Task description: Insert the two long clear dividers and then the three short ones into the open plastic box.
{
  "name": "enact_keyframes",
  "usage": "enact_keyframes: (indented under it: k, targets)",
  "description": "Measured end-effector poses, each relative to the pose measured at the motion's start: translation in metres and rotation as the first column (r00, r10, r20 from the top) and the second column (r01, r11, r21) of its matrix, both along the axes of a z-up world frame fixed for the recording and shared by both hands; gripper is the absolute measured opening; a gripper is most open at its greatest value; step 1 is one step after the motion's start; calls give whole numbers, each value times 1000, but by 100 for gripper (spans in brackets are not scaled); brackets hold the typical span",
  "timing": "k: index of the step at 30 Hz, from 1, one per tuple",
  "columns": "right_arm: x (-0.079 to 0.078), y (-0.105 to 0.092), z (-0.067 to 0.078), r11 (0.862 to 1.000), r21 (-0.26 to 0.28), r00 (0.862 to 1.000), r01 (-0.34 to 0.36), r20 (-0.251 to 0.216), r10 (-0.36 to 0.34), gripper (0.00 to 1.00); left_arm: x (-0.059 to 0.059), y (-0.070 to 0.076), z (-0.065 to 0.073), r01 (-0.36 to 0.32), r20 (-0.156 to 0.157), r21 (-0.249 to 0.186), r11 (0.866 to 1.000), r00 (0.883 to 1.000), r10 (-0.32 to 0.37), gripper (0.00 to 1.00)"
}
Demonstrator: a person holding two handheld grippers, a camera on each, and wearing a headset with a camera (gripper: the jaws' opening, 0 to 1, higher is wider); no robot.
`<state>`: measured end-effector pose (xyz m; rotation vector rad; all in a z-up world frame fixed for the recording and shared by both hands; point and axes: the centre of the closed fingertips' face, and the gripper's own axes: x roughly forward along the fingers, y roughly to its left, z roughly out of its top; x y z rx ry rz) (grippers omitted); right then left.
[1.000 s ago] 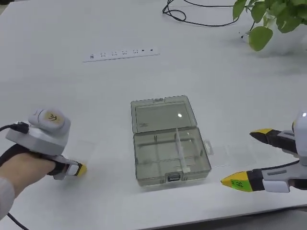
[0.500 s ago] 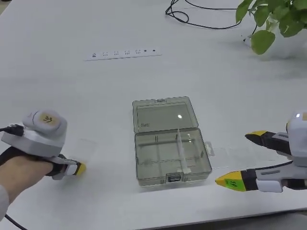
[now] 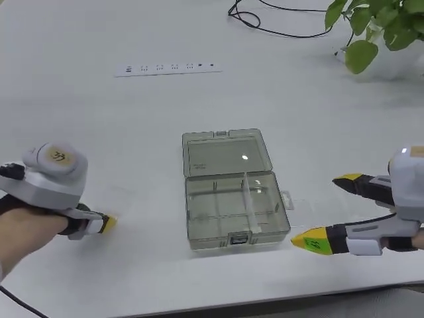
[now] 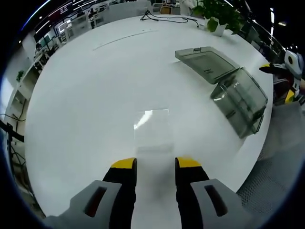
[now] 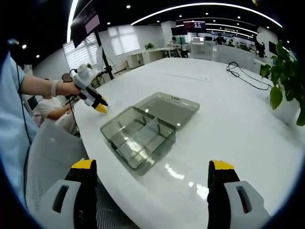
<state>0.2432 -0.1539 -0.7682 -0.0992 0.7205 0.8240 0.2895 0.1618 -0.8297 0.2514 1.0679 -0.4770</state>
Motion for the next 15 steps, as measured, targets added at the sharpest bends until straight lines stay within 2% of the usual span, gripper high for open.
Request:
enact_keyframes:
  k: [6,10,15]
  targets:
    - [4,4,7,1000,10,1000,10,12,-10,96,9,-16,23,18,69,-56,998,997,-14,30]
    - [9,9,15,999,28,999,27,23,-27,93,14,-35,40,48,117,-97,994,993,-37,30]
    - [15,17,24,998,52,999,38,35,-40,90,17,-58,56,71,161,-149,986,986,-47,30]
